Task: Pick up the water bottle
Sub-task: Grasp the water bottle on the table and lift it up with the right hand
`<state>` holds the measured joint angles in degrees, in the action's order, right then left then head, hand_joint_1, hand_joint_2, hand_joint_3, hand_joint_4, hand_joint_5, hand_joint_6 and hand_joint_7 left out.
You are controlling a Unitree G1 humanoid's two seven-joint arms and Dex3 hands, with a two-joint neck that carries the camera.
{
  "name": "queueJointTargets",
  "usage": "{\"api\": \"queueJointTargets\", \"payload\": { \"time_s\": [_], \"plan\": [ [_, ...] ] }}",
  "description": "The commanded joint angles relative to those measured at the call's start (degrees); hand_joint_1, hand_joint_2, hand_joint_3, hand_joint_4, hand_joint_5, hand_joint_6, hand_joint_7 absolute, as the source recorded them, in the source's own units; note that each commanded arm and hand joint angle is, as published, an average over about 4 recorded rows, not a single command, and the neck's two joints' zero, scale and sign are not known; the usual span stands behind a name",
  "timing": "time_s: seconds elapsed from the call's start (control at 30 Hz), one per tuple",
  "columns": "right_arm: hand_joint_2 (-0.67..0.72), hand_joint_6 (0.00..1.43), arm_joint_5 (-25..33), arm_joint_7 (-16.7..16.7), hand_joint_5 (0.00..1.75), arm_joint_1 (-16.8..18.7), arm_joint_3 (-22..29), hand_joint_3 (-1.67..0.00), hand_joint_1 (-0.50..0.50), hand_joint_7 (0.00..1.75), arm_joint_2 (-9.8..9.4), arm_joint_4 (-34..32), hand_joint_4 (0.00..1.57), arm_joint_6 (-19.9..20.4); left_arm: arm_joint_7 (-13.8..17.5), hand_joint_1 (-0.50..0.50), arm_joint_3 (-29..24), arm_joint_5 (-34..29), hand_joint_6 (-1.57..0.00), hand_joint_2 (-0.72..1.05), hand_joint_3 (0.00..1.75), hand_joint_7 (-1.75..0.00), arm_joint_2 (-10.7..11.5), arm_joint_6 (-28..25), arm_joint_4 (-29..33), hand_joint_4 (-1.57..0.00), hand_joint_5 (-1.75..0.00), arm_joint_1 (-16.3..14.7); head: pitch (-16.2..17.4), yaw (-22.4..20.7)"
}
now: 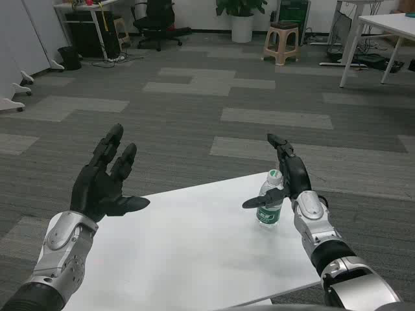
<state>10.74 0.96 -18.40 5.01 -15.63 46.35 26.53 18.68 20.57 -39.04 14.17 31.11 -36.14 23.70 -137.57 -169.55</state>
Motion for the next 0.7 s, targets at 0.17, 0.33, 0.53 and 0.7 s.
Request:
{"api": "queueJointTargets", "payload": {
  "time_s": [0.17, 0.33, 0.53, 0.7],
  "plan": [
    [-0.1, 0.01, 2.0, -2.99, 0.0, -3.48, -6.77, -0.24, -0.38, 0.09, -2.43, -19.72, 0.0, 0.72, -0.05, -0.32, -2.64, 1.25, 0.0, 0.6, 0.09, 0.0, -0.45, -0.17, 0.02, 0.0, 0.0, 0.47, -2.63, -1.82],
    [-0.1, 0.0, 2.0, -2.99, 0.0, -3.48, -6.84, -0.24, -0.38, 0.07, -2.46, -19.72, 0.0, 0.72, -0.05, -0.32, -2.64, 1.25, 0.0, 0.6, 0.09, 0.0, -0.45, -0.17, 0.02, 0.0, 0.0, 0.43, -2.66, -1.84],
    [-0.1, 0.01, 2.0, -2.99, 0.0, -3.48, -6.86, -0.24, -0.38, 0.07, -2.48, -19.72, 0.0, 0.72, -0.05, -0.32, -2.64, 1.25, 0.0, 0.6, 0.09, 0.0, -0.45, -0.17, 0.11, 0.0, 0.0, 0.38, -2.79, -1.81],
    [-0.1, 0.0, 2.0, -2.99, 0.0, -3.48, -6.81, -0.24, -0.38, 0.07, -2.48, -19.72, 0.0, 0.72, -0.05, -0.32, -2.64, 1.25, 0.0, 0.6, 0.09, 0.0, -0.45, -0.17, 0.04, 0.0, 0.0, 0.38, -2.75, -1.76]
  ]
}}
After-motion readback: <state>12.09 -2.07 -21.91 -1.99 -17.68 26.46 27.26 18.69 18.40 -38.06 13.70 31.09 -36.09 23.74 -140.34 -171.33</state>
